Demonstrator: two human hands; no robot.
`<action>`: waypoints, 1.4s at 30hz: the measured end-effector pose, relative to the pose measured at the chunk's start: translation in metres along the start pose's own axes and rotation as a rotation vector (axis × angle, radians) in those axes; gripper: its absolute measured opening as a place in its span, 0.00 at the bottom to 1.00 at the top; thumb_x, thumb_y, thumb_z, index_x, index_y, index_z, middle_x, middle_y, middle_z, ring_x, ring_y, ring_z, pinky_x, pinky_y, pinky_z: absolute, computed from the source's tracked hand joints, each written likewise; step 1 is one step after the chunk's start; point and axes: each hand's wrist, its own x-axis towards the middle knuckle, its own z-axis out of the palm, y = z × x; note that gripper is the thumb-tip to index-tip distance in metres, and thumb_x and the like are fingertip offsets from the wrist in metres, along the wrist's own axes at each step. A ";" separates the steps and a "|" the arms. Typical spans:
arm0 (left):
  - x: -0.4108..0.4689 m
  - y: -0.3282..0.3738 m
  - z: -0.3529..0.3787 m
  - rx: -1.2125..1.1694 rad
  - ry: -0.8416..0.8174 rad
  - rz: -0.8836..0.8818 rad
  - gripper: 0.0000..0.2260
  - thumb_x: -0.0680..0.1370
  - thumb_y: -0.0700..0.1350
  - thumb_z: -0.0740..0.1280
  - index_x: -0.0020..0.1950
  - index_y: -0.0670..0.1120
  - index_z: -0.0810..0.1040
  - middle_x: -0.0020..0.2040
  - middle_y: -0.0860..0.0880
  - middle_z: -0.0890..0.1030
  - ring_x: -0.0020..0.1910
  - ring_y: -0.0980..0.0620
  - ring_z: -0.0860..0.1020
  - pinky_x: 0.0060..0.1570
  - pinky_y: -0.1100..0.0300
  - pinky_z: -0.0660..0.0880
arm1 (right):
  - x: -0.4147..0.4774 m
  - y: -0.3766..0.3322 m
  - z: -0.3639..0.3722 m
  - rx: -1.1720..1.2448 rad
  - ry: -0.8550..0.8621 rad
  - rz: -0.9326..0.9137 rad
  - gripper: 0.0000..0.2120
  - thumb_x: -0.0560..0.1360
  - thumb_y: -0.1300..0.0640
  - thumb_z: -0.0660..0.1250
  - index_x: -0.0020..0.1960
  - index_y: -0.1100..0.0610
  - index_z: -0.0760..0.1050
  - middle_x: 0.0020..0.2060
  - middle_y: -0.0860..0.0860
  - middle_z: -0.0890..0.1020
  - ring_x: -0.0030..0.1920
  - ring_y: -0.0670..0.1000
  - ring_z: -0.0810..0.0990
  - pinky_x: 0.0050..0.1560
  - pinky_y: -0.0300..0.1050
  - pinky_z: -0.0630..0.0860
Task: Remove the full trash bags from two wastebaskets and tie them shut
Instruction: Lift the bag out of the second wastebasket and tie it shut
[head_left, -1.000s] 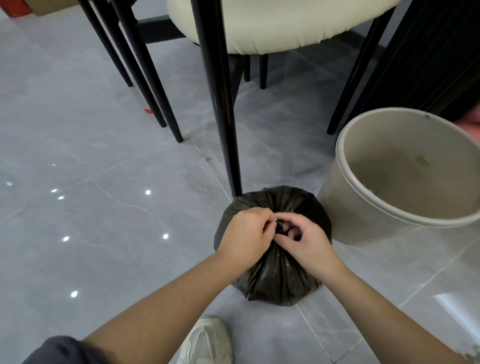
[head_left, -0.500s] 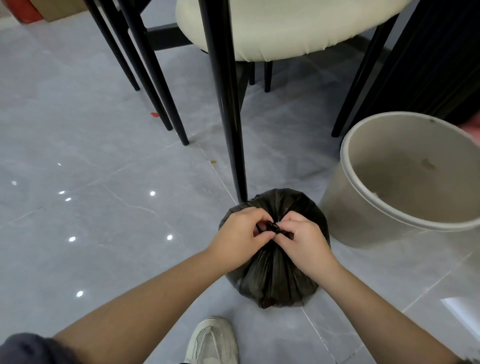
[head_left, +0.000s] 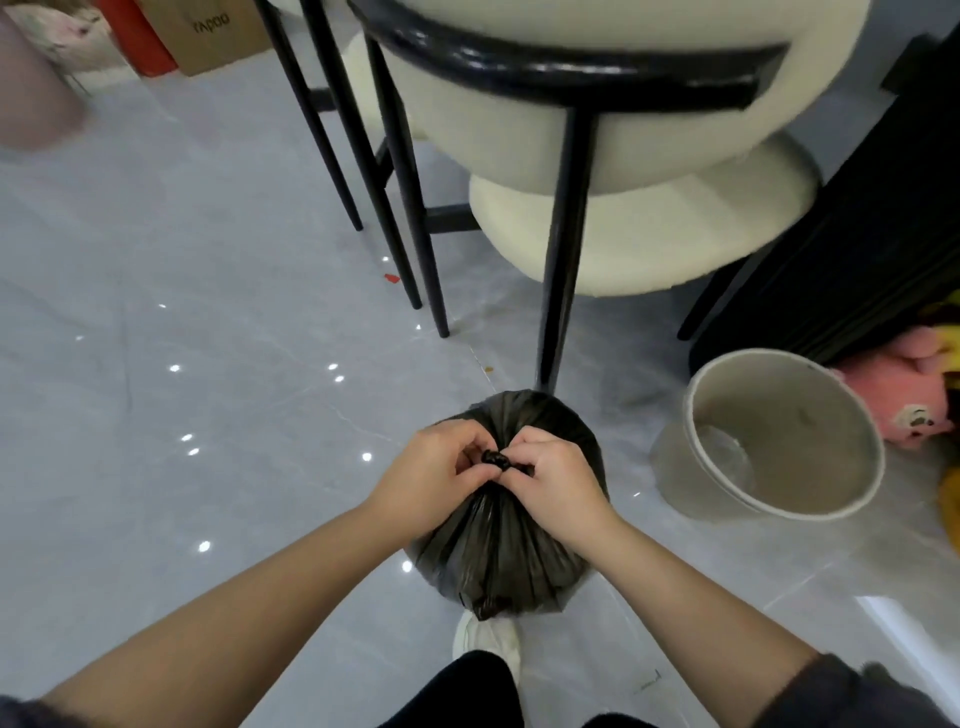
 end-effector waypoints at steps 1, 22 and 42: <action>-0.008 0.009 -0.025 0.004 0.005 -0.005 0.05 0.72 0.43 0.72 0.44 0.52 0.78 0.37 0.57 0.77 0.36 0.61 0.74 0.37 0.72 0.68 | 0.003 -0.027 -0.006 0.010 -0.012 0.000 0.05 0.73 0.53 0.70 0.44 0.52 0.84 0.35 0.42 0.73 0.38 0.46 0.75 0.41 0.52 0.75; -0.034 0.075 -0.454 0.236 0.448 -0.236 0.03 0.75 0.45 0.67 0.48 0.51 0.80 0.48 0.57 0.77 0.40 0.58 0.73 0.33 0.66 0.65 | 0.201 -0.463 -0.078 0.138 -0.130 -0.055 0.04 0.71 0.59 0.72 0.39 0.59 0.83 0.35 0.47 0.75 0.36 0.42 0.73 0.40 0.30 0.67; 0.271 -0.101 -0.697 0.159 0.560 -0.377 0.07 0.77 0.40 0.64 0.51 0.46 0.80 0.50 0.52 0.77 0.48 0.52 0.76 0.42 0.60 0.70 | 0.620 -0.547 -0.016 0.174 -0.089 0.016 0.08 0.72 0.58 0.72 0.36 0.61 0.80 0.32 0.47 0.73 0.33 0.42 0.71 0.37 0.31 0.65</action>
